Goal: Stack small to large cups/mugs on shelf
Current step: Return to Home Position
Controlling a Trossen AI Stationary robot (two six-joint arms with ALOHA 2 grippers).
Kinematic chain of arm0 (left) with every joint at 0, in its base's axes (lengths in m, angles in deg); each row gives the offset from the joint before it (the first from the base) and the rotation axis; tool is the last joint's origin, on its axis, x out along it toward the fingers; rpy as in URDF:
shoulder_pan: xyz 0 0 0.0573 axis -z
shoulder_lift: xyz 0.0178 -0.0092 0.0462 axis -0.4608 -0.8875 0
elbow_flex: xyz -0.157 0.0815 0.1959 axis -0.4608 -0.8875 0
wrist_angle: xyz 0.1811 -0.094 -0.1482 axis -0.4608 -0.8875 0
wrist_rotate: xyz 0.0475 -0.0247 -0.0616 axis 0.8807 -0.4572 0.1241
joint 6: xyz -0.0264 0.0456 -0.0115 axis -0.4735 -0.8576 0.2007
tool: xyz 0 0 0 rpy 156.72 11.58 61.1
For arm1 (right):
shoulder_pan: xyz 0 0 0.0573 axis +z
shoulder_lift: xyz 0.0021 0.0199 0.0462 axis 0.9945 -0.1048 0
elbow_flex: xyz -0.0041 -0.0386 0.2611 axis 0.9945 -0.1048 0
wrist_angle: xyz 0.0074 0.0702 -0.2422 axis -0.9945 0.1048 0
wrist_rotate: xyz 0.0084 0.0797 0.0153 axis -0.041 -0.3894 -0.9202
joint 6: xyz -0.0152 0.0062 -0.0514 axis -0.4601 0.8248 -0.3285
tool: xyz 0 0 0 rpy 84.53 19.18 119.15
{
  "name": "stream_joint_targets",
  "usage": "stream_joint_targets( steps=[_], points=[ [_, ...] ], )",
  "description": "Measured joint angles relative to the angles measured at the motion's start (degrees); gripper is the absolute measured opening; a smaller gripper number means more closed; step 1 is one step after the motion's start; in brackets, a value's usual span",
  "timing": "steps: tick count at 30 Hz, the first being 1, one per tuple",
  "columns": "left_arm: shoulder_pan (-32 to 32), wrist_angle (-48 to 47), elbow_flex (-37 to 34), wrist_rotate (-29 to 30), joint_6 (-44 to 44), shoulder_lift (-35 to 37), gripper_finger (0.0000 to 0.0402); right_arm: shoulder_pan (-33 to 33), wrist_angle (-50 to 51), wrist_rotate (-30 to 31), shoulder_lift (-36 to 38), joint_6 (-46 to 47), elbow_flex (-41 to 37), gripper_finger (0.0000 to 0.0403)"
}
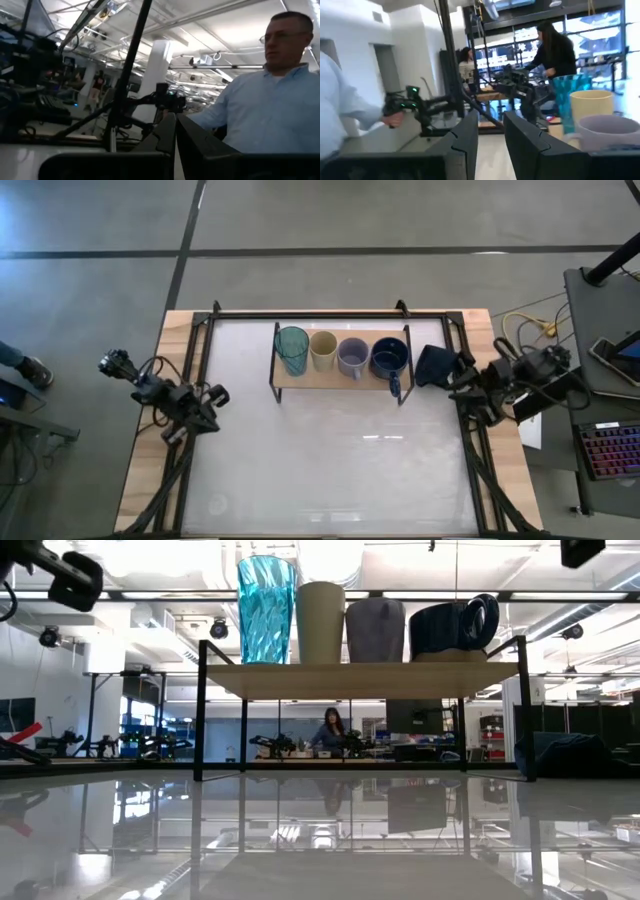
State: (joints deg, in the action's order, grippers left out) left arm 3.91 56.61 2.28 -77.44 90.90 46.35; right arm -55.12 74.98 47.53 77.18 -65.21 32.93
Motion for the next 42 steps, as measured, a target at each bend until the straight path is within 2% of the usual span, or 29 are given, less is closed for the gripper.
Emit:
stream_joint_targets(
  steps=[3,5,9,13,17,20,26,34,42],
  points=[
    [0.0,-0.8,0.0,0.3,1.0,0.0,0.0000,0.0,1.5,1.6,4.5,-3.5,-2.1,0.0083],
    [-0.1,-2.8,0.0,0.6,1.9,0.1,0.0000,0.0,1.7,4.0,4.2,-6.1,-2.5,0.0081],
    [-0.2,-4.2,-0.1,0.9,5.0,0.1,0.0000,0.0,2.8,3.0,4.0,-7.7,-2.7,0.0081],
    [-0.3,-8.7,-0.1,1.8,6.7,0.1,0.0000,0.0,4.0,-1.1,4.3,-7.6,-4.0,0.0081],
    [-0.3,-13.1,-0.1,7.6,8.5,0.0,0.0000,0.0,3.4,-1.3,4.3,-4.0,-8.3,0.0081],
    [-0.3,-13.9,-0.1,10.2,8.1,-0.1,0.0000,0.0,-1.3,-1.2,4.4,-2.6,-12.7,0.0084],
    [-0.3,-13.5,-0.1,10.2,5.9,0.0,0.0000,0.0,-7.9,-1.5,4.3,-1.3,-20.0,0.0085],
    [-0.3,-13.6,-0.2,10.1,6.9,-0.8,0.0000,0.0,-10.2,-3.3,4.3,1.6,-25.6,0.0078],
    [-0.3,-13.7,-0.2,10.1,9.4,-0.9,0.0000,-0.1,-11.0,-4.3,3.6,-1.8,-25.9,0.0086]
  ],
)
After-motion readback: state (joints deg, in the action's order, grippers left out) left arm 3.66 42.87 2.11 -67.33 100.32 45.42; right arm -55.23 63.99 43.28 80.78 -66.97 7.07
